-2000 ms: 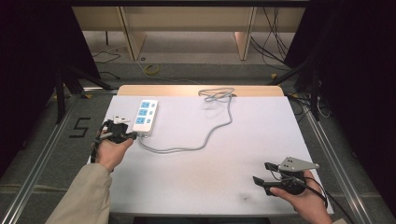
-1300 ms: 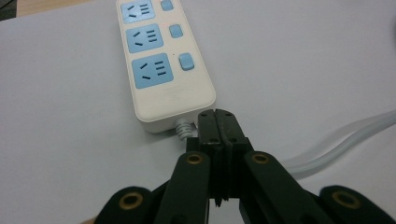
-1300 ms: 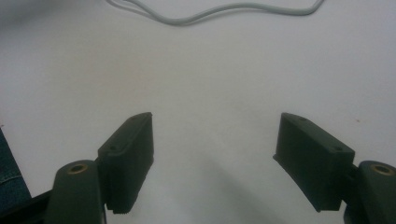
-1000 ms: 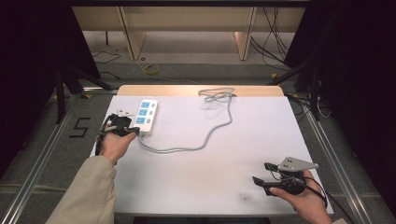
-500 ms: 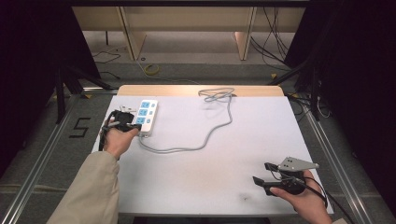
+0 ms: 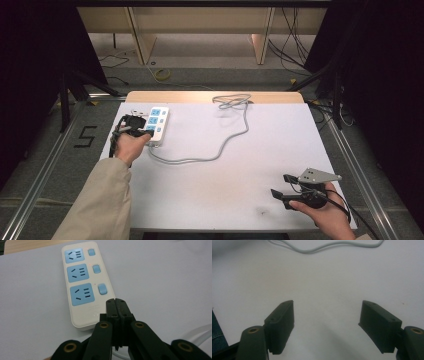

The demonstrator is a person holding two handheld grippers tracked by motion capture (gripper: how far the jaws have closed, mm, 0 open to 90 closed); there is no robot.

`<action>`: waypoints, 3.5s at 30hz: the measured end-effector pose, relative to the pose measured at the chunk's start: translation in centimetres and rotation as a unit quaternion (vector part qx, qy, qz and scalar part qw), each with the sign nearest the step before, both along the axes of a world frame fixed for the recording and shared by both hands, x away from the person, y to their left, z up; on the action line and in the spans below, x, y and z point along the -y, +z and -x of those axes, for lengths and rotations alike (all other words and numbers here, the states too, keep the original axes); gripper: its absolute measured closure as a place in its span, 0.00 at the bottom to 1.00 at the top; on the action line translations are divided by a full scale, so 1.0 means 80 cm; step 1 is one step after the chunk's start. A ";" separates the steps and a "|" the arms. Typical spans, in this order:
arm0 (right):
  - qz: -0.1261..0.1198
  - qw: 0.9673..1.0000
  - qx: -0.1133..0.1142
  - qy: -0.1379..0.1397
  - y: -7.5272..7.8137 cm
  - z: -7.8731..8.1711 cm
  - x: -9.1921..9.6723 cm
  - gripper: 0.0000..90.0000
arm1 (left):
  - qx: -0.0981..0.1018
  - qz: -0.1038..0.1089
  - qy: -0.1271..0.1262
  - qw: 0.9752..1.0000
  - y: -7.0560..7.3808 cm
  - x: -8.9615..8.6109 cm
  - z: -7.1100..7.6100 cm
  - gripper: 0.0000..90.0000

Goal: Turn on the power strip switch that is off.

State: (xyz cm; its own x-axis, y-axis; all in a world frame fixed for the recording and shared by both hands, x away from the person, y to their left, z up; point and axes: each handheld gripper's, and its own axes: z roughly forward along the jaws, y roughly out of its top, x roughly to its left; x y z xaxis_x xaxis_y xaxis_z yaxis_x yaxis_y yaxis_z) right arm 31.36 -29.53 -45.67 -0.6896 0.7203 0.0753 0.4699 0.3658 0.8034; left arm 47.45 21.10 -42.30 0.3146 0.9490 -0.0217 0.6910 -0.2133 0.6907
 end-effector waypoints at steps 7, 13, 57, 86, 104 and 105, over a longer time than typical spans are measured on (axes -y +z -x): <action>0.000 1.000 0.001 -0.001 0.000 0.000 0.000 0.31 | -0.004 -0.005 -0.002 1.000 -0.002 0.000 -0.008 1.00; 0.000 1.000 -0.001 -0.003 0.000 0.000 0.001 0.31 | -0.010 -0.010 0.001 1.000 -0.005 0.000 -0.013 1.00; 0.003 1.000 -0.004 0.002 -0.002 -0.001 0.001 0.31 | -0.049 -0.033 0.001 0.998 -0.009 0.011 -0.065 1.00; 0.004 1.000 -0.006 0.003 -0.002 -0.001 0.001 0.31 | -0.066 -0.050 0.000 0.997 -0.017 0.020 -0.089 1.00; 0.003 1.000 -0.008 0.003 -0.003 0.000 0.000 0.31 | -0.079 -0.061 0.002 0.995 -0.024 0.024 -0.095 1.00; 0.003 1.000 -0.007 0.003 -0.003 0.000 0.000 0.31 | -0.080 -0.061 0.002 0.995 -0.024 0.024 -0.095 1.00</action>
State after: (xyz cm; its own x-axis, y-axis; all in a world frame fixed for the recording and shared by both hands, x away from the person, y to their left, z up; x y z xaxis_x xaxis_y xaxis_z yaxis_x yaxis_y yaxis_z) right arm 31.40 -29.55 -45.88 -0.6933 0.7161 0.0808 0.4792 0.3744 0.7938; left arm 55.06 19.14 -44.24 0.3130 0.9487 0.0438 0.7908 -0.2859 0.5412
